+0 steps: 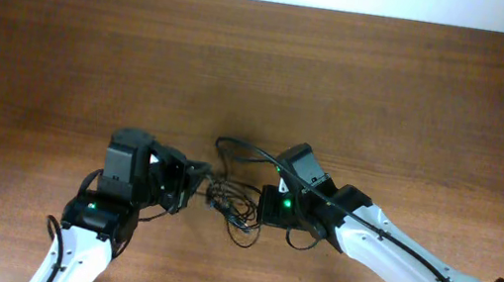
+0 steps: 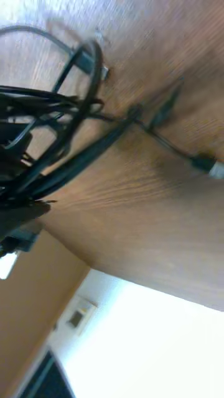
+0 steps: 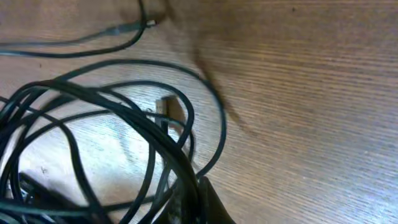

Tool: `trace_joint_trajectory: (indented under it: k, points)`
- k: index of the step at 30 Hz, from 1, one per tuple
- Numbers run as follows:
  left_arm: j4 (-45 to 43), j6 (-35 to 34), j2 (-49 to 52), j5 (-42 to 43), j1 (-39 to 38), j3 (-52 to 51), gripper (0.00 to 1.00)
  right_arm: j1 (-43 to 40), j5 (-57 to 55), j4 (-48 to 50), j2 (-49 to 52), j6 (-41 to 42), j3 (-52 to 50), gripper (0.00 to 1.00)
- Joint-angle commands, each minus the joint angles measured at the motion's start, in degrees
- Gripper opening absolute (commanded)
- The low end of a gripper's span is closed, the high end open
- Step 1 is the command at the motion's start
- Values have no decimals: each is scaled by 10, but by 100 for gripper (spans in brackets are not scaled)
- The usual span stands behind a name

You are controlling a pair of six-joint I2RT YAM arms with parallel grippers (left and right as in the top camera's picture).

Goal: Untangle cables

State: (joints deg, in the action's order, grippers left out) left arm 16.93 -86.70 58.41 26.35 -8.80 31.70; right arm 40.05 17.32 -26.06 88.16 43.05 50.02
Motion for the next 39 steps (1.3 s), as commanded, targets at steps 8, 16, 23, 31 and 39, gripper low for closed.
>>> trace_joint_trajectory:
  k: [8, 16, 23, 31, 39]
  points:
    - [52, -11, -3, -66, 3, 3, 0, -3, -10, -17, 3, -9, -1, 5]
    - [-57, -11, -8, -137, 13, 3, 0, -22, -171, -203, 3, -28, -1, 13]
    - [-139, 30, -57, -120, 27, 3, 0, -78, -105, -215, 0, -51, 3, 32]
    - [-76, -134, -57, -9, 27, 3, 0, -78, 270, -8, -19, -99, 17, 72]
    - [-59, -273, -57, 53, 25, 3, 0, -6, 61, 104, -16, 149, 17, 87]
